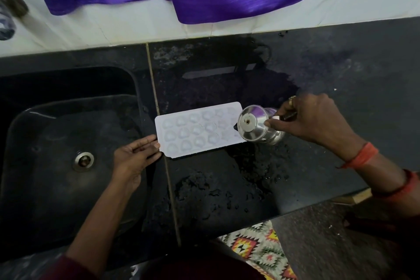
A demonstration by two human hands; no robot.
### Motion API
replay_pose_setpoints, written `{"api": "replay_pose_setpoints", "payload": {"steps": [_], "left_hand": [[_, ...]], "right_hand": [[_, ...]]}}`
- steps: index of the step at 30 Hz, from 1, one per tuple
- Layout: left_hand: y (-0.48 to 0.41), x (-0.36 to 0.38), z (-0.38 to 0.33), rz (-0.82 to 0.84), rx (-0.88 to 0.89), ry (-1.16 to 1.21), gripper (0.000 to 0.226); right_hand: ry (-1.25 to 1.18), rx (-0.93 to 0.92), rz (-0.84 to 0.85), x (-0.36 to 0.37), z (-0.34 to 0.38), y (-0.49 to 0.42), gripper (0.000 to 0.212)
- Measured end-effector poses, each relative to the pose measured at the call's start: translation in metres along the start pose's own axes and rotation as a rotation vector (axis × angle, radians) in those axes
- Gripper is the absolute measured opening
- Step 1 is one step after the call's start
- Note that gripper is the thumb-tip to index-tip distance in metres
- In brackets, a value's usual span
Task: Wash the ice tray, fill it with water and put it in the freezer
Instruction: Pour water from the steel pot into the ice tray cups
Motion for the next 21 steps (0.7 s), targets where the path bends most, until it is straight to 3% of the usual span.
{"api": "replay_pose_setpoints", "payload": {"steps": [4, 21], "left_hand": [[0.0006, -0.0003, -0.0003, 0.001, 0.001, -0.005, 0.033], [0.0006, -0.0014, 0.0011, 0.003, -0.02, 0.016, 0.026]], "right_hand": [[-0.008, -0.01, 0.001, -0.0004, 0.0008, 0.0005, 0.045], [-0.028, -0.018, 0.019, -0.0001, -0.0027, -0.0017, 0.036]]}}
Point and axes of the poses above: each hand's wrist, its own y-axis away from the middle knuckle, its own x-axis out of the palm, z = x × y, the point moved 6 cm from there along -y, towards the middle knuckle, and after that the axes turned 13 degrees about -y, right-handed, at the moved point
